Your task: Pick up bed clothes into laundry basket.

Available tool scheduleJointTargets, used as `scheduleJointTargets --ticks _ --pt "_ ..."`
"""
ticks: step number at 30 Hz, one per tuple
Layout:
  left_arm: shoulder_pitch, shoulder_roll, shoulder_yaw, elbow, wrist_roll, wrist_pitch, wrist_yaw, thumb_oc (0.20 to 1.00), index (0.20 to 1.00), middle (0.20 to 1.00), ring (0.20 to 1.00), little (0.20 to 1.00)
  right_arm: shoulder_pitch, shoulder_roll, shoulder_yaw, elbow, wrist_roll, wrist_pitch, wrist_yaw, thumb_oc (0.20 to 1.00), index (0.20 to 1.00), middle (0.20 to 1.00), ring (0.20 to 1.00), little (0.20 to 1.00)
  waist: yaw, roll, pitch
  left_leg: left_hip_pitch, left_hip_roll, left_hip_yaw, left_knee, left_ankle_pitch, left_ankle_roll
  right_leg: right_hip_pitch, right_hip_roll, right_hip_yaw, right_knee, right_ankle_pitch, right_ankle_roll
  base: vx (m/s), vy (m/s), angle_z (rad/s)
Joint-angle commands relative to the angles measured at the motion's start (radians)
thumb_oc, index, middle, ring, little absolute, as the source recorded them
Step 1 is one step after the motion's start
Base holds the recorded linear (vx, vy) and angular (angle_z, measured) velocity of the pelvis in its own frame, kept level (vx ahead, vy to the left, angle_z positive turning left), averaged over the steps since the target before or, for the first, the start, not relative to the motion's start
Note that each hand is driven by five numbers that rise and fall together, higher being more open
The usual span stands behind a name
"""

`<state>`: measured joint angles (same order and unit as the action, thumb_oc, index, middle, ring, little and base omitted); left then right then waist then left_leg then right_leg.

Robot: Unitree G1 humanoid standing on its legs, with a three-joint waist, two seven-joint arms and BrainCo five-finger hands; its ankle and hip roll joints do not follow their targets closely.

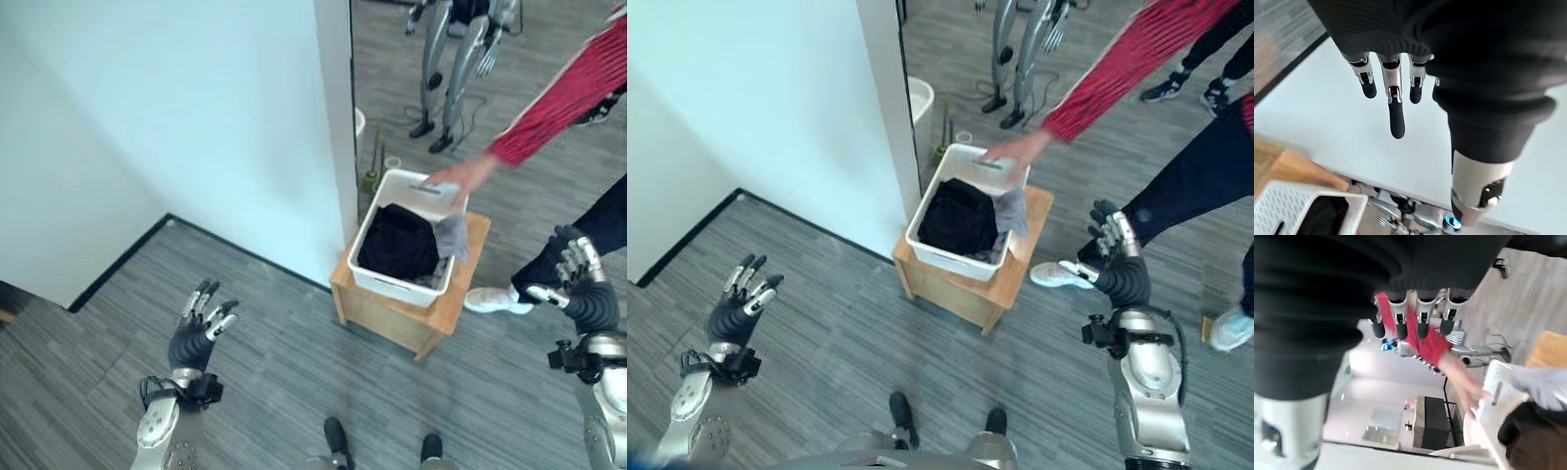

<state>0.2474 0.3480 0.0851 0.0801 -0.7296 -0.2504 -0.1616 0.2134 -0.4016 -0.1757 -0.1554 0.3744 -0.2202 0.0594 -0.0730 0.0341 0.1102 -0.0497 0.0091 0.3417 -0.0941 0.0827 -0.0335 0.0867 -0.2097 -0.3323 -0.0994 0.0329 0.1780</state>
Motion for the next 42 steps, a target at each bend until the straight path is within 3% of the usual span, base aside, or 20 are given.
scheduleJointTargets --ticks 1,9,27,42 --pt "-0.113 0.010 0.051 0.007 -0.016 -0.026 -0.023 1.000 1.000 1.000 1.000 1.000 -0.028 -0.039 0.007 -0.021 0.020 -0.021 0.043 1.000 1.000 1.000 1.000 1.000 0.009 -0.034 -0.009 0.093 0.100 0.053 0.007 0.001 -0.069 -0.031 -0.059 -0.028 0.023 0.070 0.005 0.01 -0.043 0.02" --pt "-0.108 -0.071 0.066 0.043 -0.051 -0.026 0.003 1.000 1.000 1.000 1.000 1.000 -0.020 -0.031 -0.005 0.011 -0.007 -0.004 0.025 1.000 1.000 1.000 1.000 1.000 0.026 -0.033 -0.051 0.138 0.106 0.036 0.009 -0.002 -0.069 0.026 -0.046 -0.053 0.040 0.033 -0.011 0.01 -0.039 0.02" --pt "-0.094 -0.095 0.090 0.059 -0.024 -0.035 0.026 1.000 1.000 1.000 1.000 1.000 -0.043 -0.025 -0.002 0.018 -0.008 -0.009 0.022 1.000 1.000 1.000 1.000 1.000 0.043 -0.039 -0.073 0.162 0.132 0.026 0.017 0.005 -0.077 0.047 -0.018 -0.056 0.062 0.008 -0.029 0.00 -0.015 0.03" --pt "-0.094 -0.096 0.096 0.053 -0.017 -0.040 0.031 1.000 1.000 1.000 1.000 1.000 -0.043 -0.012 0.004 0.019 -0.017 -0.013 0.018 1.000 1.000 1.000 1.000 1.000 0.047 -0.037 -0.071 0.162 0.125 0.020 0.015 -0.001 -0.073 0.048 -0.029 -0.061 0.067 0.012 -0.024 0.00 0.000 0.00"
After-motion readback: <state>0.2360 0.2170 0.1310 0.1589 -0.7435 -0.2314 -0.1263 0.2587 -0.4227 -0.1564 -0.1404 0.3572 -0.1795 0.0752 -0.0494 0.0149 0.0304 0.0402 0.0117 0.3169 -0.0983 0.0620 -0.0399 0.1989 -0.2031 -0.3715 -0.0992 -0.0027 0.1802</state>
